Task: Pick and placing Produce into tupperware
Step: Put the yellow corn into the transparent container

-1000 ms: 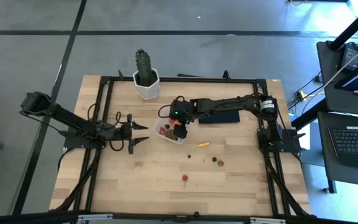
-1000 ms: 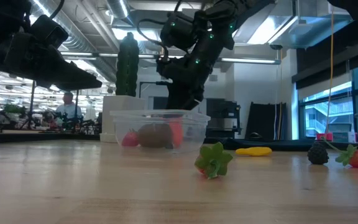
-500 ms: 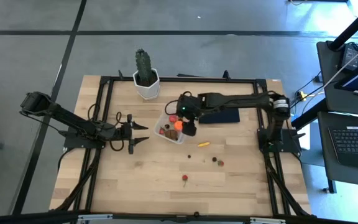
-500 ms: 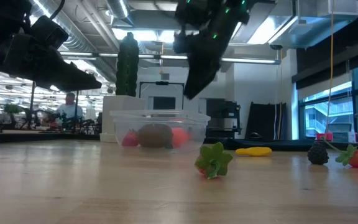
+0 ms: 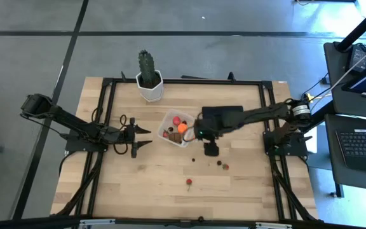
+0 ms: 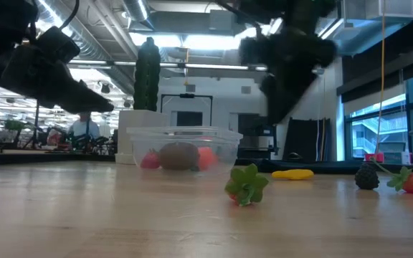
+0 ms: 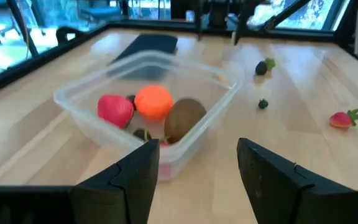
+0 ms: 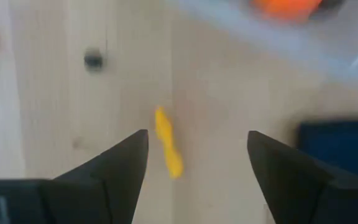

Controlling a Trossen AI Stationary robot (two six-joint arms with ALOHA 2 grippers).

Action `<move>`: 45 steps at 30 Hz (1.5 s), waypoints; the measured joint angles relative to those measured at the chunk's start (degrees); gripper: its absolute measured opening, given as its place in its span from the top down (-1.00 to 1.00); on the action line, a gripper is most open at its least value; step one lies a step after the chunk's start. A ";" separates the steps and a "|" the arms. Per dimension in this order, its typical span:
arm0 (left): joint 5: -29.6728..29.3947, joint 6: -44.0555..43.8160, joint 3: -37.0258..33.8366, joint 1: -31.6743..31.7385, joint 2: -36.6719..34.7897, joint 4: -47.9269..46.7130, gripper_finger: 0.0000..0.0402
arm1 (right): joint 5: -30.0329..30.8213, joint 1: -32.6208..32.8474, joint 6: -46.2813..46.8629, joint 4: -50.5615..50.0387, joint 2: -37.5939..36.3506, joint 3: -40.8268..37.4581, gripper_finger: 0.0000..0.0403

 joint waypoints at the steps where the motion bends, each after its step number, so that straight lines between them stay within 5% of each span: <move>1: 0.00 -0.61 -0.01 0.00 0.00 -0.55 -0.04 | 0.04 0.49 1.11 1.54 -0.68 -2.41 -0.37; 14: 0.00 -0.86 -0.02 0.00 0.00 -1.08 -0.04 | 1.58 2.13 2.84 21.83 -2.15 -19.25 -0.37; 21: 0.00 -0.52 -0.02 0.02 0.00 -0.98 -0.04 | 1.60 2.13 2.79 22.63 -2.15 -20.11 -0.33; 45: -0.02 -0.46 -0.02 0.02 0.00 -0.98 -0.04 | 1.43 2.15 1.46 22.86 2.03 -19.93 0.31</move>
